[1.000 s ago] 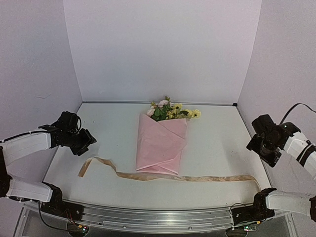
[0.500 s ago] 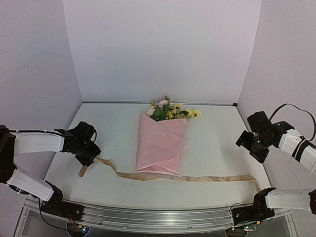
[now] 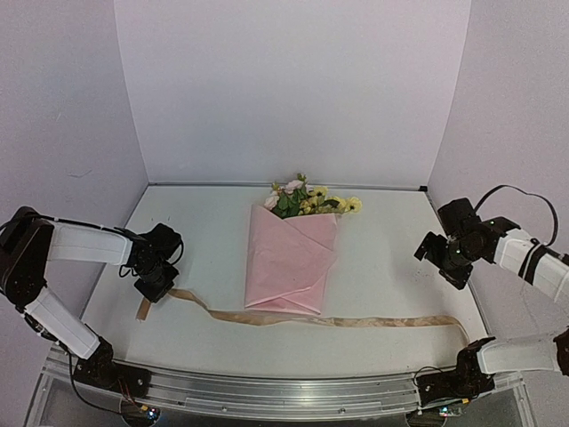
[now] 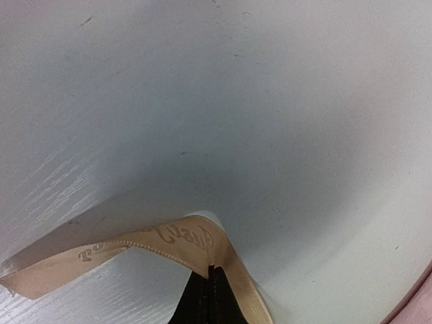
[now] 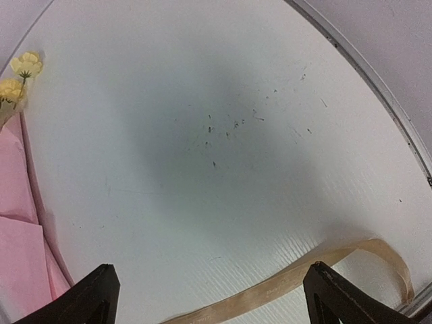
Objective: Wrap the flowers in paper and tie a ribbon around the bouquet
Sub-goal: Adjust the left side of the ribbon at the center of the board.
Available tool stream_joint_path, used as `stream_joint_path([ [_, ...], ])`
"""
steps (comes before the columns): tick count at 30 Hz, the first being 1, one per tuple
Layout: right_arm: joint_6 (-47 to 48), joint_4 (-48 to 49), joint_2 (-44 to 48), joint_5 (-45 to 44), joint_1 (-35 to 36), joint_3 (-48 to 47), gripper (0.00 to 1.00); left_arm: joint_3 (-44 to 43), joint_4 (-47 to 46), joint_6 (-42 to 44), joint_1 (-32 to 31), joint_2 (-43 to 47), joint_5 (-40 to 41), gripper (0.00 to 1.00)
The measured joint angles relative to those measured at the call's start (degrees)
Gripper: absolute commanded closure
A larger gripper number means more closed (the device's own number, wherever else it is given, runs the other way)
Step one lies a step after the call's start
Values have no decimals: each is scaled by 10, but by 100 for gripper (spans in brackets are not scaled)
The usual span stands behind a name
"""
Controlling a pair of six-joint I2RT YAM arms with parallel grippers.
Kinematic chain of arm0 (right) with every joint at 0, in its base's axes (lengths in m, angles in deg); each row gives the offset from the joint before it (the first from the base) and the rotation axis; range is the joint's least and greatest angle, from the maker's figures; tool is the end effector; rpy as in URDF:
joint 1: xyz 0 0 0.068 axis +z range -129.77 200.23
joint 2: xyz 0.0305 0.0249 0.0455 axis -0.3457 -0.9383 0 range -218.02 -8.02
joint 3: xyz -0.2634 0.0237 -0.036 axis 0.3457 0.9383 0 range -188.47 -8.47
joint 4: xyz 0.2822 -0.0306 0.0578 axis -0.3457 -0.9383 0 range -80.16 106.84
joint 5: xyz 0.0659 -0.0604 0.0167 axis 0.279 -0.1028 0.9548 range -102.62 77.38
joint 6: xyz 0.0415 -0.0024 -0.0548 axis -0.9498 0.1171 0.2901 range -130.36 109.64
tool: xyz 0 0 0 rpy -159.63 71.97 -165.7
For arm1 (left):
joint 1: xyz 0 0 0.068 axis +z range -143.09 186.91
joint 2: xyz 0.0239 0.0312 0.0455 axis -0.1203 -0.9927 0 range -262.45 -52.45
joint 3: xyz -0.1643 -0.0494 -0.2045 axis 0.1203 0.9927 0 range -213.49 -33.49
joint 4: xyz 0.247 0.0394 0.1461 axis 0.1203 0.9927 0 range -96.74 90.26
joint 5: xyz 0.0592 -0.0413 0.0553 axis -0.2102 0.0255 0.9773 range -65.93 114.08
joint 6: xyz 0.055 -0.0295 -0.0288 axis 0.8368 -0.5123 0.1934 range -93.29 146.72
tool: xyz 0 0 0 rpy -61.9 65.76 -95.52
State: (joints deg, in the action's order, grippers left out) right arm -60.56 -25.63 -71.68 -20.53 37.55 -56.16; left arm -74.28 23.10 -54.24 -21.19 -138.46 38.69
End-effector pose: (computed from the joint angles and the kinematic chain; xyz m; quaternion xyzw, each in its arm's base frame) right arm 0.2447 0.0683 0.2166 0.2897 0.9155 0.0956 0.2624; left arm 0.2459 -0.1154 0.0945 -0.4525 0.8733 -0.0319 0.1776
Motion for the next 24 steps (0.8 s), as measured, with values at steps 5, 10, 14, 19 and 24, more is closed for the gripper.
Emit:
stream_joint_path([
  [5,0,19,0,6,16,10,2,0,34,15,0,22,42,100],
  [10,-3,35,-8,9,45,16,2,0,52,36,0,44,72,99],
  [14,-9,51,-22,13,70,20,2,0,61,57,0,47,89,81],
  [19,-11,77,-37,27,101,22,2,0,72,87,6,55,100,38],
  [24,-1,144,-50,79,129,35,2,-17,76,146,15,71,77,29],
])
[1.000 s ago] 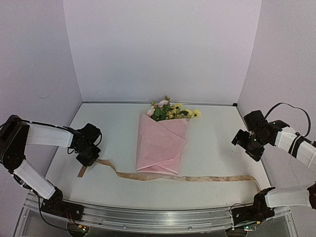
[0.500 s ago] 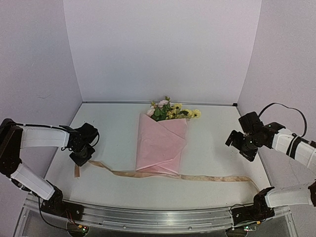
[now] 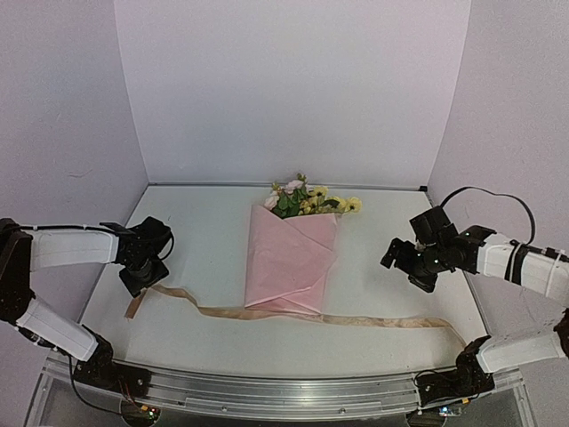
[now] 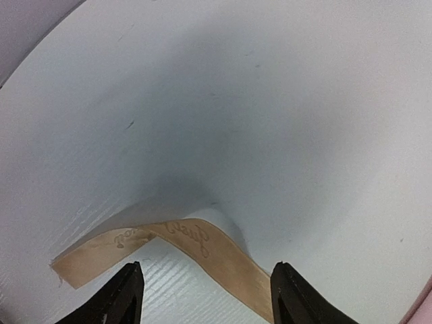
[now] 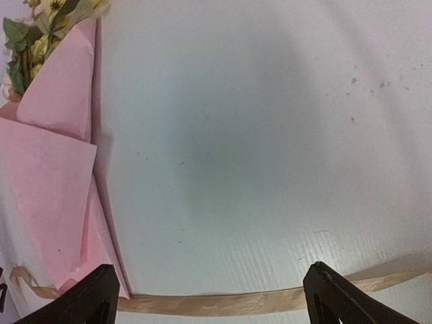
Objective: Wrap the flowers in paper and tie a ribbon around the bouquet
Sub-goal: Adjust the left side of the ribbon at the center of the board, then pick up the folded bouquet from the center of the board.
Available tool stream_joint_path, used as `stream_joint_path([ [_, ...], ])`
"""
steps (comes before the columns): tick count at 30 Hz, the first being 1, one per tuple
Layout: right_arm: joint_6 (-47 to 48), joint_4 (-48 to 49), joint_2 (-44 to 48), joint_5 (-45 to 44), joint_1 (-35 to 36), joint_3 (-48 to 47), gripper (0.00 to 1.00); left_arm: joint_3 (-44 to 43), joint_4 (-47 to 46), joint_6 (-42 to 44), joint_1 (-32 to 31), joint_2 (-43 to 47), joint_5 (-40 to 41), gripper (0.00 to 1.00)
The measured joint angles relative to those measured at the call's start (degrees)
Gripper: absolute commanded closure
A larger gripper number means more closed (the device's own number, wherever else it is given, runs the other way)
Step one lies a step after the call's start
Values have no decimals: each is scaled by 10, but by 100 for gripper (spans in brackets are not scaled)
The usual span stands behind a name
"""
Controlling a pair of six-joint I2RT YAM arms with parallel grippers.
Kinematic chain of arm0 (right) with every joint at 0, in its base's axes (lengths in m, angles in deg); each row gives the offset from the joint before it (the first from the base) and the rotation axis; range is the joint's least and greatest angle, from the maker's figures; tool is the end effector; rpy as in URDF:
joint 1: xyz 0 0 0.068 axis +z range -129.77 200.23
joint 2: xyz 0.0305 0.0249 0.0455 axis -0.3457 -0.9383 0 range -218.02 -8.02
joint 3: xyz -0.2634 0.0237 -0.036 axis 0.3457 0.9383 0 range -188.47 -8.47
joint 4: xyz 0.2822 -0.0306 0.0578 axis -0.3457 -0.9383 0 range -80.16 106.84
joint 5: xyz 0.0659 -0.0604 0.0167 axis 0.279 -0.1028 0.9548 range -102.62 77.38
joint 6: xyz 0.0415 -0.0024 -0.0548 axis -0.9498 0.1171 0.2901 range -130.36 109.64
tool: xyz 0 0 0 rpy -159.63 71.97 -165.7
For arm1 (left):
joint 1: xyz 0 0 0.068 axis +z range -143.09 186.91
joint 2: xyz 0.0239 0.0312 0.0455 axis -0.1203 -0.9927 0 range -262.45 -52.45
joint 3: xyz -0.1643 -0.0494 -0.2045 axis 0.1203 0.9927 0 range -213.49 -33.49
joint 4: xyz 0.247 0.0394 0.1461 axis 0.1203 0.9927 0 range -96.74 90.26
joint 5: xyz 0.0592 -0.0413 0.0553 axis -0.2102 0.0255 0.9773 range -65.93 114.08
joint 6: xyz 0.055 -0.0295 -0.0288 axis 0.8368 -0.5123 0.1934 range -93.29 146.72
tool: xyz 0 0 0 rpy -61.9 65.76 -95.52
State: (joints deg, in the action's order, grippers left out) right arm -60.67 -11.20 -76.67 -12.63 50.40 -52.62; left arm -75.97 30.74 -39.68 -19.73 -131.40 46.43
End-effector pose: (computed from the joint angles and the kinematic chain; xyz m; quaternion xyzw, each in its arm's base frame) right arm 0.2421 0.1407 0.1914 0.1656 0.9325 0.2074 0.2451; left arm 0.2437 -0.0986 0.1310 -0.3557 0.9043 0.0327 0.2336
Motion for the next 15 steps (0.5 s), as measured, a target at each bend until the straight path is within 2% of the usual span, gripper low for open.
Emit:
stream_joint_path([
  [5,14,96,-64,70,28,3,2,-38,-22,71,-8,21,-75,25],
  [9,17,177,-147,123,42,-5,2,-77,-82,118,-17,11,-172,25],
  [15,7,283,-253,182,50,-31,4,-144,-205,170,-23,-125,-329,25],
])
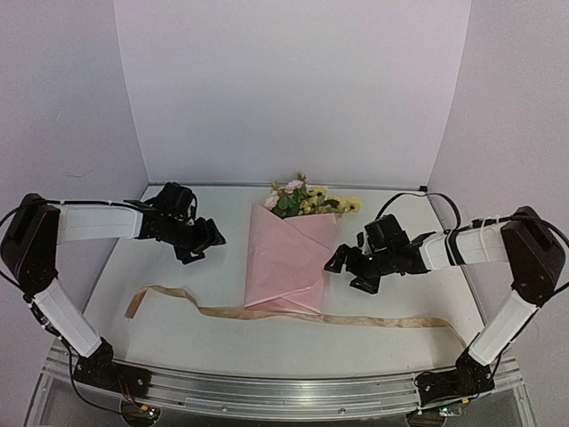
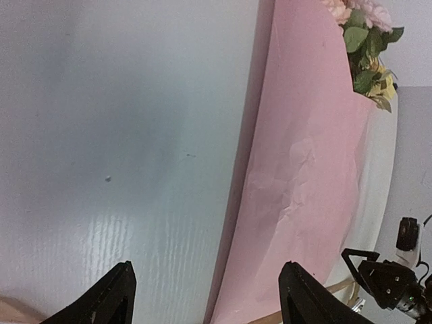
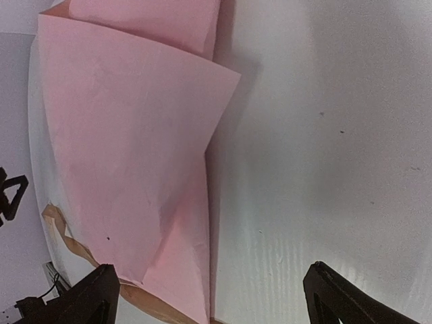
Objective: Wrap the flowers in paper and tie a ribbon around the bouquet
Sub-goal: Pick up the folded bouquet from the center of the board.
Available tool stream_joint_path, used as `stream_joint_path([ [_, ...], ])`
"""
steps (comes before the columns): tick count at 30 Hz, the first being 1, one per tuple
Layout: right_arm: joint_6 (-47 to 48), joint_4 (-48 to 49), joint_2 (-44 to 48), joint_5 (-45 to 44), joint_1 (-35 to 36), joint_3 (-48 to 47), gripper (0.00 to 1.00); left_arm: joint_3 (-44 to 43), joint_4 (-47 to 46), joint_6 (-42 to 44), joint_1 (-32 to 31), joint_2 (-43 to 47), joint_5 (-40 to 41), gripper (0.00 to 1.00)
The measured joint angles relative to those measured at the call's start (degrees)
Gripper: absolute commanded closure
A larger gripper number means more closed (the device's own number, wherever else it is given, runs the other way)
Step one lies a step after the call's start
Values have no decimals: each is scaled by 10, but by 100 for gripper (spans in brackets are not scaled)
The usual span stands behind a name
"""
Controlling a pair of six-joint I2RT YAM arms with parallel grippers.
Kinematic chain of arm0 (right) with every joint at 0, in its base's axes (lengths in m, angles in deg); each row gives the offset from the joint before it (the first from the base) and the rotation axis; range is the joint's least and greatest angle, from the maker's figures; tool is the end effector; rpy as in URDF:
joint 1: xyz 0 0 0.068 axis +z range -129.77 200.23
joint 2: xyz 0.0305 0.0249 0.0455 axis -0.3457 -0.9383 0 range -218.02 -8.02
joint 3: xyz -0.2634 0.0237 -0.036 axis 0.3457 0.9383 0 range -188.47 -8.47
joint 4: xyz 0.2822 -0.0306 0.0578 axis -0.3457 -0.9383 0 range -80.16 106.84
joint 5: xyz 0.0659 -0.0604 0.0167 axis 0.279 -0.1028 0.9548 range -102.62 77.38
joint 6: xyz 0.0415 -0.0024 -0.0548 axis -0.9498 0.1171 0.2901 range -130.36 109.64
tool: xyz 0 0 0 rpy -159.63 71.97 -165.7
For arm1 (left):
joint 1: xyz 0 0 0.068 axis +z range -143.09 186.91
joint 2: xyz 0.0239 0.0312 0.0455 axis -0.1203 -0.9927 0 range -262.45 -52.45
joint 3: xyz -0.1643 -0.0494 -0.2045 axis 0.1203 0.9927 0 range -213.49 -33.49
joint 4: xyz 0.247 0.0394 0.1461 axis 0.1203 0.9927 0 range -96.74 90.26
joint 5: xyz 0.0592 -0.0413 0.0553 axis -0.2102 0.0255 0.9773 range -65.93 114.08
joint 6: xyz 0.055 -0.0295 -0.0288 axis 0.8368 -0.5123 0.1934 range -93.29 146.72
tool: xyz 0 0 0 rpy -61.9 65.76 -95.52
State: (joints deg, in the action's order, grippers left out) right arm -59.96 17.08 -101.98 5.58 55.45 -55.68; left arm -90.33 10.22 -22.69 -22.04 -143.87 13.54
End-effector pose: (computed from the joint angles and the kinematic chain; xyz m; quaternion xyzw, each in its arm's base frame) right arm 0.2818 0.2202 0.1196 0.0567 0.9173 0.3552 0.1709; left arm 0.3161 -0.1865 0.1641 -0.1372 0.9306 -0.2744 0.1995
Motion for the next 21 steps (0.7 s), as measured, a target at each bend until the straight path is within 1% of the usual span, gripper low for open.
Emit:
stream_joint_path([
  [5,-22,63,-58,27,3,-20,9,-32,-65,23,-1,-104,-101,26],
  [11,-52,113,-98,42,5,-26,15,-48,-118,29,-2,-165,-185,29],
  [15,-76,153,-118,51,5,-29,27,-59,-150,26,-6,-203,-220,32],
  [19,-99,175,-131,56,6,-29,41,-74,-172,18,-14,-230,-243,36],
  [21,-108,180,-137,59,6,-29,46,-88,-178,13,-20,-245,-251,37],
])
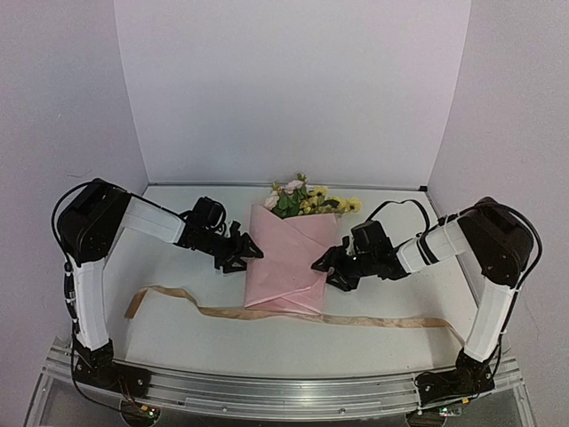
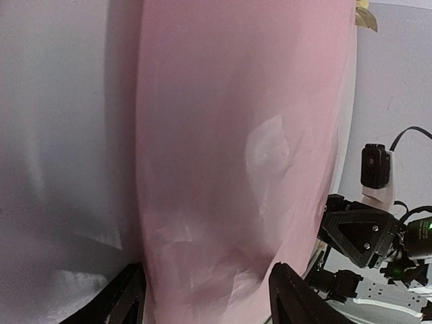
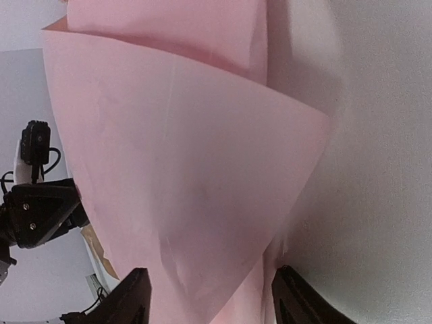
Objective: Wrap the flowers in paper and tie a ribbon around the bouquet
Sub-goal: Pick up the folded bouquet from the center of the board, then place the folded bouquet on the ribbon.
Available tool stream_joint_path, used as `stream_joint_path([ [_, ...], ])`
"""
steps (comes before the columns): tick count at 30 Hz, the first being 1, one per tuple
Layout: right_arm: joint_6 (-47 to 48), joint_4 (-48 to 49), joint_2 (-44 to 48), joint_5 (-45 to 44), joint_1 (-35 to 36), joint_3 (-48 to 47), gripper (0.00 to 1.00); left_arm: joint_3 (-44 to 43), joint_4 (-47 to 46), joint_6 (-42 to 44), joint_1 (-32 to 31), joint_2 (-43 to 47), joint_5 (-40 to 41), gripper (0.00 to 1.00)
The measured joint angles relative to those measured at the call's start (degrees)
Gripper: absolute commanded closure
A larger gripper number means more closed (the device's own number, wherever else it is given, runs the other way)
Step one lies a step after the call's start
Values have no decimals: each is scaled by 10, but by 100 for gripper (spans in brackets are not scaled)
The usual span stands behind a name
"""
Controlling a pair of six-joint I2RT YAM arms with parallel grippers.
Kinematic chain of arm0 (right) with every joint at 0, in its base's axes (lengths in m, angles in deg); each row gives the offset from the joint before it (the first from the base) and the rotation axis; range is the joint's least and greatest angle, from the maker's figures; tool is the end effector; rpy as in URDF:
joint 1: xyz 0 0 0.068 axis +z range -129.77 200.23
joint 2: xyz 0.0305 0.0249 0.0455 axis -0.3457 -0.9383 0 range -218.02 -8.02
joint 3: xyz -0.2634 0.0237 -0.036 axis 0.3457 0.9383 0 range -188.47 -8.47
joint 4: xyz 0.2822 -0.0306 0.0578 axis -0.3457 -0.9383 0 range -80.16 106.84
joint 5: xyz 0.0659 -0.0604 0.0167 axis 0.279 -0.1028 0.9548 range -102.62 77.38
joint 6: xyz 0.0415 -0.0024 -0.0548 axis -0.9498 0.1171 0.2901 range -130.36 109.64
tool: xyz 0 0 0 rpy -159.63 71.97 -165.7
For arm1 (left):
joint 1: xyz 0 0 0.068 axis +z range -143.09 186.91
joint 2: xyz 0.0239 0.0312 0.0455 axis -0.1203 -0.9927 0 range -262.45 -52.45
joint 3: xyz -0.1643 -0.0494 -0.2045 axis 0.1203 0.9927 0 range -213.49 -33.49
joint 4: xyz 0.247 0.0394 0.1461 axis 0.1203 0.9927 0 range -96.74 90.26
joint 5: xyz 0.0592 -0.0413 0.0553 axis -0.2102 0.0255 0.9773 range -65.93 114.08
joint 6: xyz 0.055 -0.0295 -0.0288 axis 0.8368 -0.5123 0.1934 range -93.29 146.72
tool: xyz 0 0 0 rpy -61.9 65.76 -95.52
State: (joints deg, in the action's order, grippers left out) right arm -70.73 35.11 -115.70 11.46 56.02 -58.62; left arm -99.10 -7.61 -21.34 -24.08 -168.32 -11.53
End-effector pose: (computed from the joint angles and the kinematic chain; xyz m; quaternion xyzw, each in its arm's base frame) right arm 0.3056 0.2483 0.0805 0.1008 0.8825 0.4377 0.1396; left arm 0.3537 -0.2502 0.0822 -0.0275 0.8988 -0.4315 0.0724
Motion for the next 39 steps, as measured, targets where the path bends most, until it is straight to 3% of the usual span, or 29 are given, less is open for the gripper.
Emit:
stream_joint_path([
  [12,-38,-21,-2,8,0,-21,79,-53,15,-27,-9,-35,-12,52],
  [17,-40,-74,9,9,0,-52,100,-69,37,-42,-9,-35,-19,56],
  [28,-40,-171,50,11,0,-93,100,-93,103,-45,-9,-19,-20,63],
  [39,-41,-222,155,-2,38,-20,100,-25,124,-55,-55,88,0,63],
])
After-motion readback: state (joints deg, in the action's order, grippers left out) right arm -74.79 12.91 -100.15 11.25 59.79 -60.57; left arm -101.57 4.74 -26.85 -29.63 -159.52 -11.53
